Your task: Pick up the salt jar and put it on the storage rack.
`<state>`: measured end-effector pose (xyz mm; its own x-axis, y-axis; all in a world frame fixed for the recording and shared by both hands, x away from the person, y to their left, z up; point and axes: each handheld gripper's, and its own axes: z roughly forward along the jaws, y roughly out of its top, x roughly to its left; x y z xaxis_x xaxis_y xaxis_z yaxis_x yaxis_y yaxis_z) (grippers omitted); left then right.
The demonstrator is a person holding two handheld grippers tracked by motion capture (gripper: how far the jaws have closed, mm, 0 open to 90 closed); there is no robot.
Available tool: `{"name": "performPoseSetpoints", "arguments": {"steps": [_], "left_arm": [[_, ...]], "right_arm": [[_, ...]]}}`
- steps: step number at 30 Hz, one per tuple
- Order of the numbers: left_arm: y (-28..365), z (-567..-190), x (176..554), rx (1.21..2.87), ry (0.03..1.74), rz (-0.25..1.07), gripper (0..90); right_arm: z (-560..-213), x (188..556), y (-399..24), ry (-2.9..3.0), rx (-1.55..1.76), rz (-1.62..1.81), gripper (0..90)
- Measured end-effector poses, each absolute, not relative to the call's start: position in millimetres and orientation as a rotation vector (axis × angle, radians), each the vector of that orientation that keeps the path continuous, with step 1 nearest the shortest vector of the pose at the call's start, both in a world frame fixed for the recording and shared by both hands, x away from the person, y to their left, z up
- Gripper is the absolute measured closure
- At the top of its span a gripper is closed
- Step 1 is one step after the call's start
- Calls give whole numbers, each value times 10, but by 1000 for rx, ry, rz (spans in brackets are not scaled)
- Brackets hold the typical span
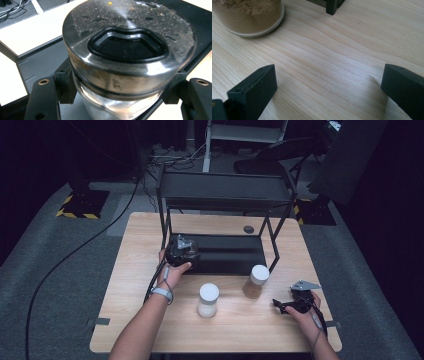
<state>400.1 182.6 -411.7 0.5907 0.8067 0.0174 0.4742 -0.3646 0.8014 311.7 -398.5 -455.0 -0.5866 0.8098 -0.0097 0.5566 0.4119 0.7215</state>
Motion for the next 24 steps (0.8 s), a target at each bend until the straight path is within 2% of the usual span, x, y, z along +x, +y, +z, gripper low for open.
{"name": "performPoseSetpoints", "arguments": {"steps": [24], "left_arm": [[1724, -4150, 4054, 2037, 1051, 551, 299]], "right_arm": [[-4550, 3117, -3985, 2315, 1175, 980, 3]]}}
